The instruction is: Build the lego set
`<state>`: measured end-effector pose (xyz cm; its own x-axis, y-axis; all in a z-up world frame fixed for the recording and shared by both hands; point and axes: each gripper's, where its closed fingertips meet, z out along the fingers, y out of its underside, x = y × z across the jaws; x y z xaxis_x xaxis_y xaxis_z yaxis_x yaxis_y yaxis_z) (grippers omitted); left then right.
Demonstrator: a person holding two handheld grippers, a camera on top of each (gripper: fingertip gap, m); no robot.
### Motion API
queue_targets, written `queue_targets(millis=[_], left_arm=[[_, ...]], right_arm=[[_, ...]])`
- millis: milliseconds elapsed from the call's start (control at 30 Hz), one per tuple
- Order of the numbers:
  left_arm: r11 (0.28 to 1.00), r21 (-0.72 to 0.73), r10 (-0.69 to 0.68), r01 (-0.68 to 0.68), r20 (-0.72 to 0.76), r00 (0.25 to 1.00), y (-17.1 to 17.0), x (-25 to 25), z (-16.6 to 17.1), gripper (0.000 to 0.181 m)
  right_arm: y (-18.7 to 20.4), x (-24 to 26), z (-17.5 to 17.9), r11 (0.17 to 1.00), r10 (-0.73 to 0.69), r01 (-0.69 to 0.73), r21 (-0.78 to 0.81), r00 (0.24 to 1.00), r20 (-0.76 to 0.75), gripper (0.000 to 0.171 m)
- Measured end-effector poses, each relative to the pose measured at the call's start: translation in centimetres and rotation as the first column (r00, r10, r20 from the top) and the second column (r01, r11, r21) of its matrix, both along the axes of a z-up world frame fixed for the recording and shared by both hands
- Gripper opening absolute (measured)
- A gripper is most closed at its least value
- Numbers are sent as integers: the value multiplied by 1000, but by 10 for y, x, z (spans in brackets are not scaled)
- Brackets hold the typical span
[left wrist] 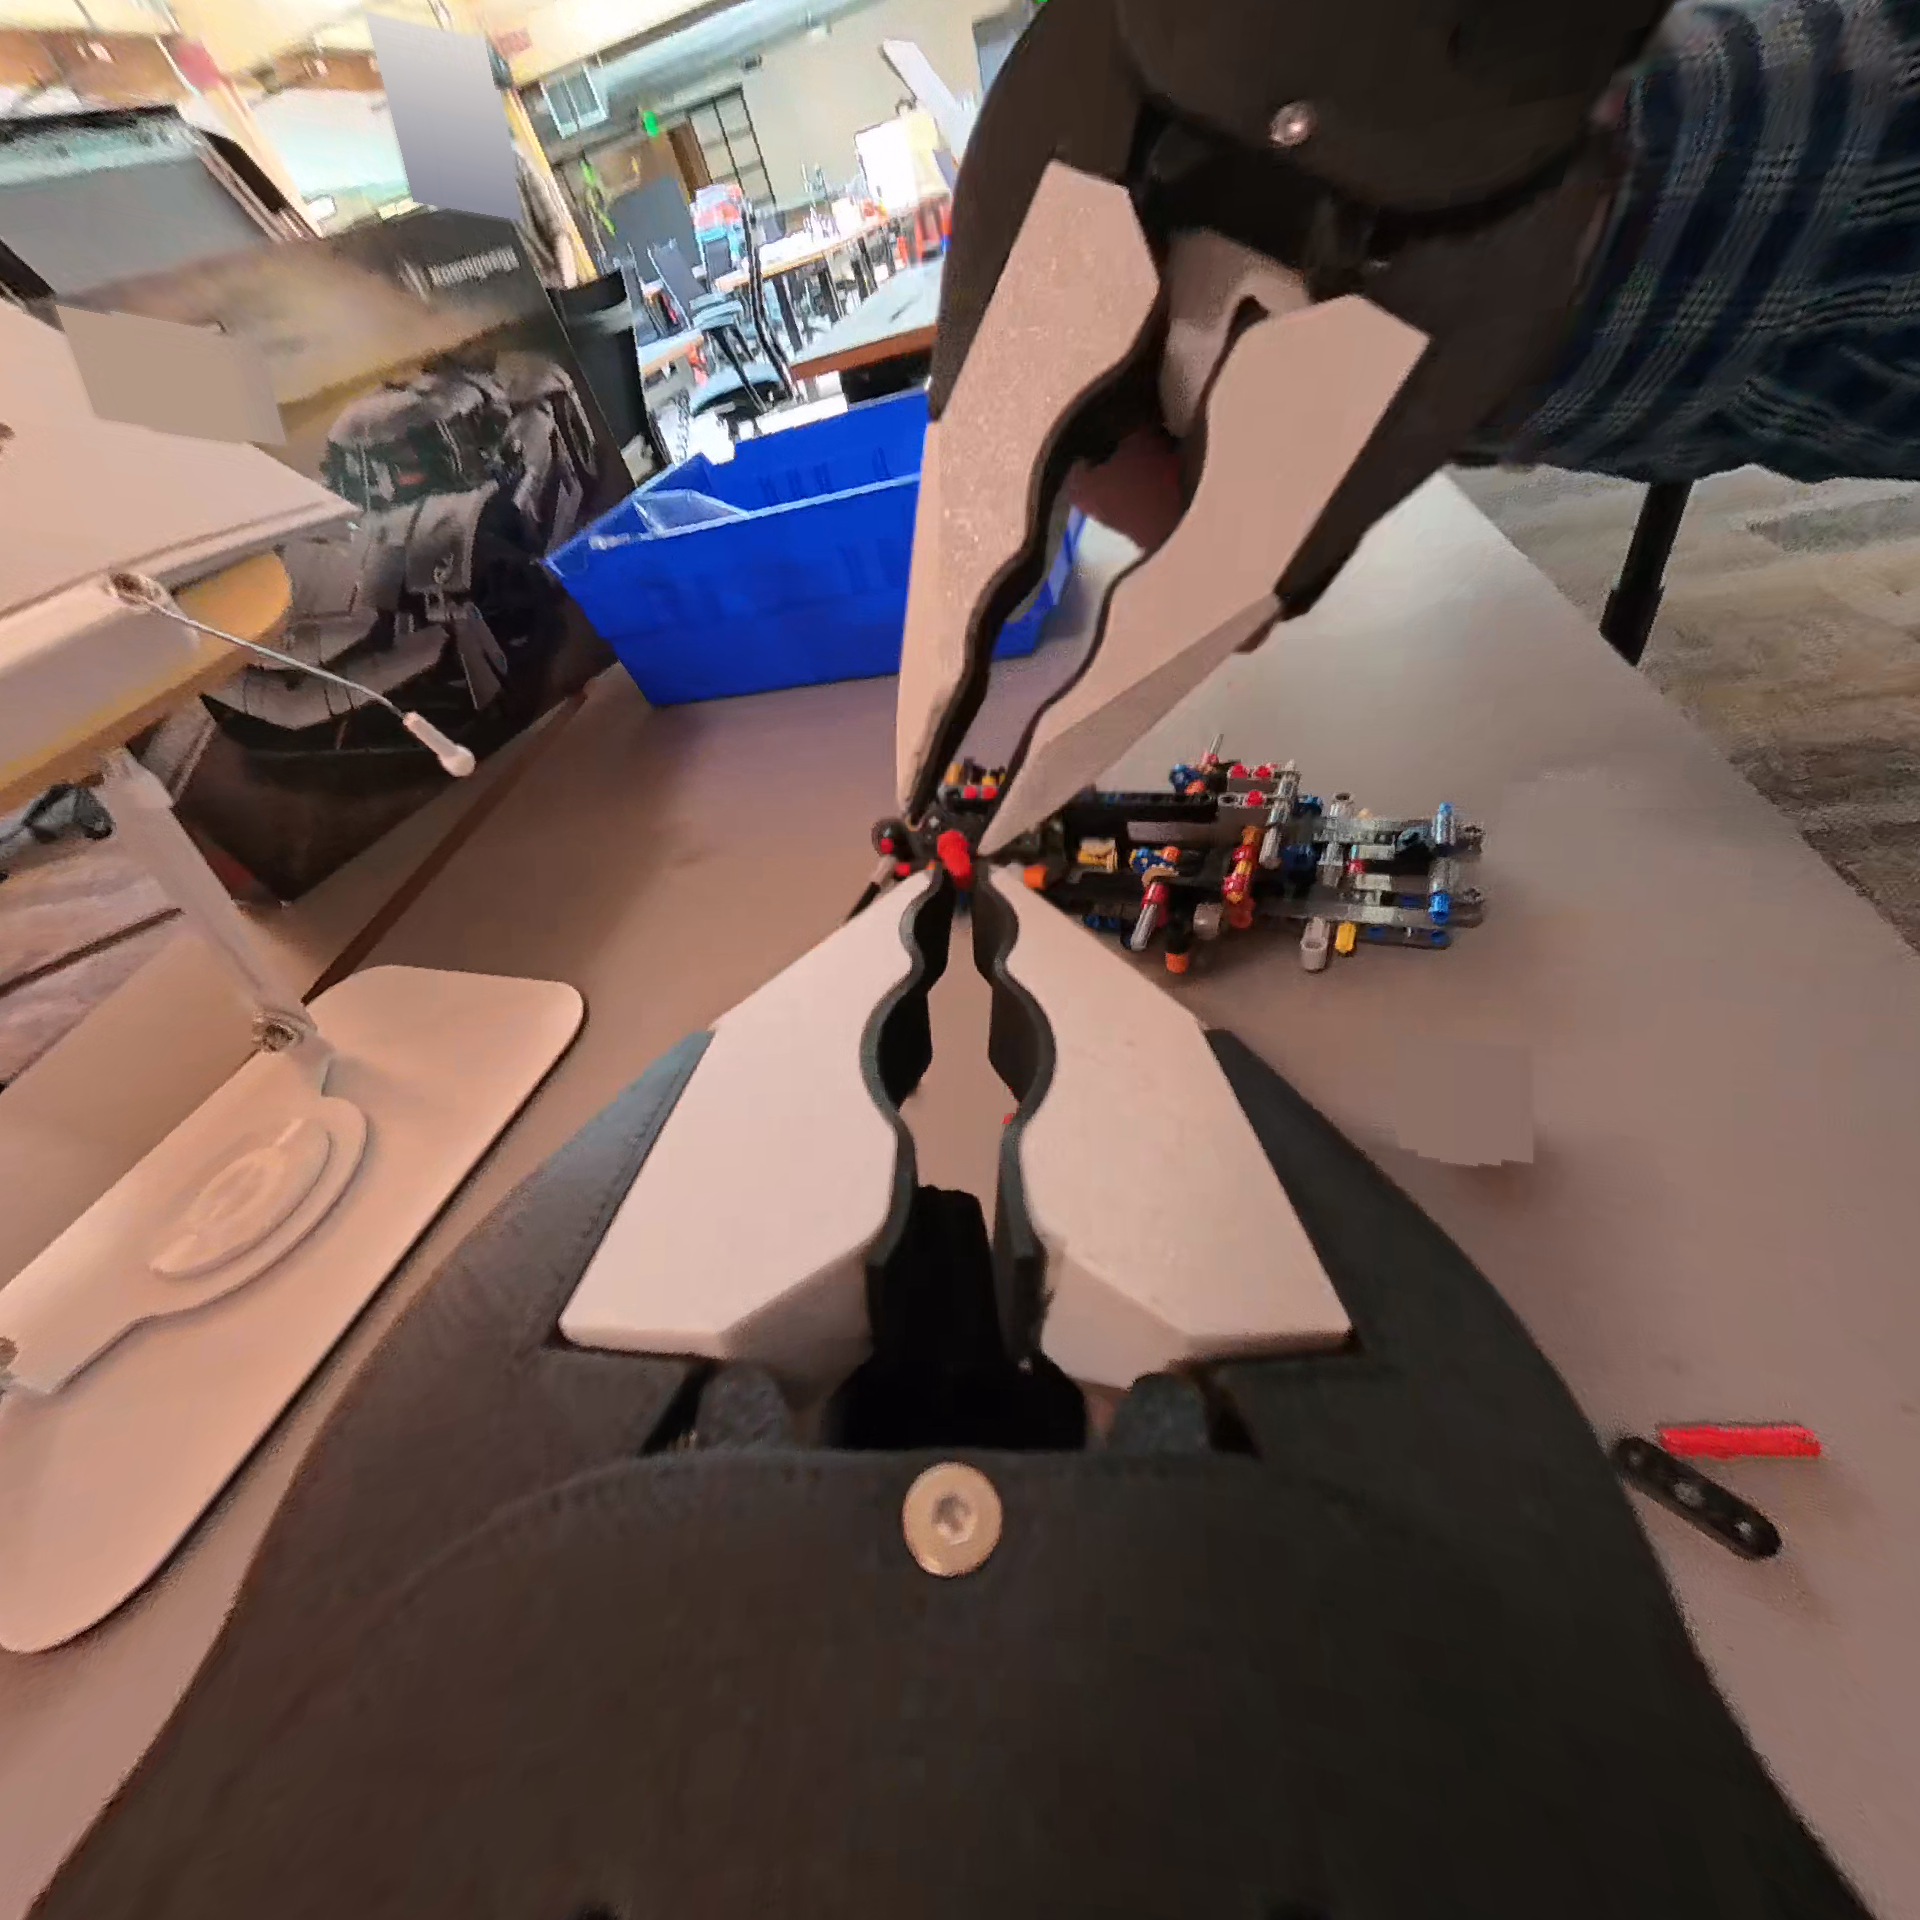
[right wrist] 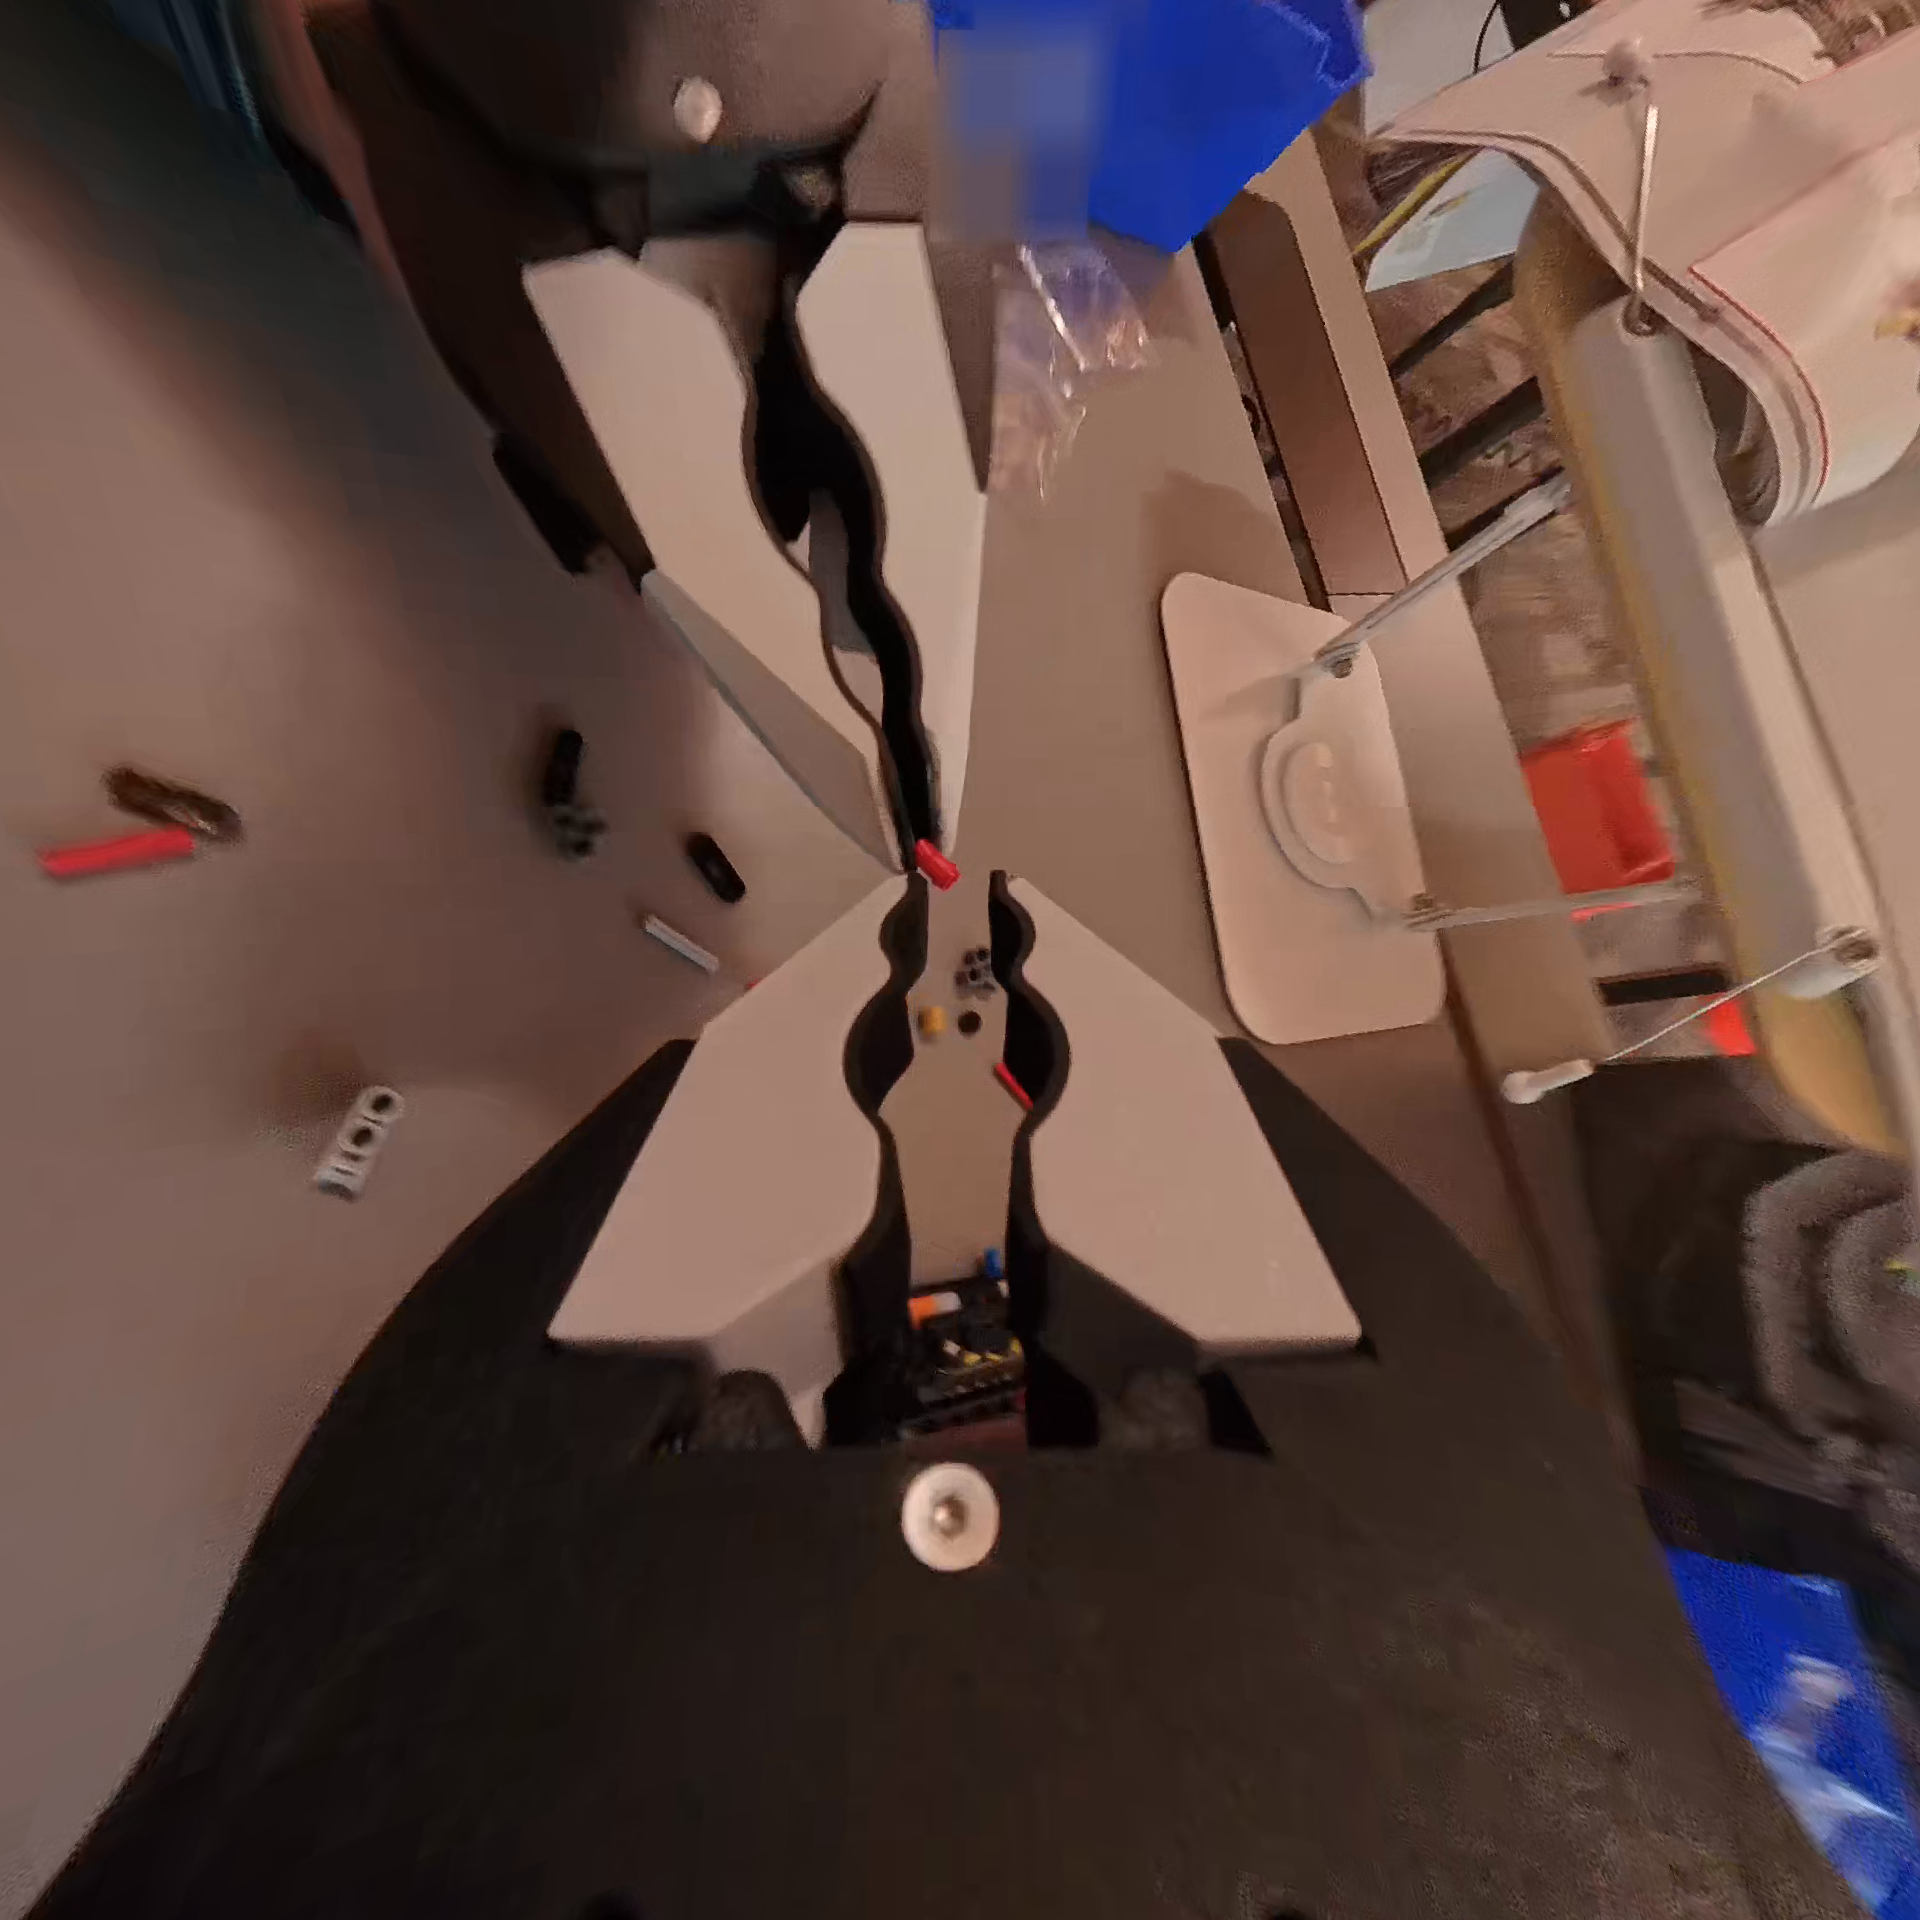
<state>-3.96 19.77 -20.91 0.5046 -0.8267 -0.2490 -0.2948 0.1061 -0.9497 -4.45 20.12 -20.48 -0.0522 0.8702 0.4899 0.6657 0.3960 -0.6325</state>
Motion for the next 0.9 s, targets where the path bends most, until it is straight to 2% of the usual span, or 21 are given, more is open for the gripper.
queue_targets(millis=[200,333,600,833,900], left_arm=[[994,83,-85,76,103,991,-14,3,22,2],[988,126,-108,92,125,986,-20,3,29,2],[980,149,-153,134,121,981,-29,8,31,2],[980,129,-170,153,132,977,-32,11,30,3],[982,97,-171,163,86,981,-31,12,21,14]], right_arm=[[-15,1,22,937,-15,-55,-345,980,-197,6],[-22,2,28,888,-15,-104,-447,967,-255,4],[-33,2,31,839,1,-159,-520,957,-291,4],[-37,4,31,853,5,-150,-501,960,-280,2],[-39,8,30,871,0,-126,-475,966,-258,2]])
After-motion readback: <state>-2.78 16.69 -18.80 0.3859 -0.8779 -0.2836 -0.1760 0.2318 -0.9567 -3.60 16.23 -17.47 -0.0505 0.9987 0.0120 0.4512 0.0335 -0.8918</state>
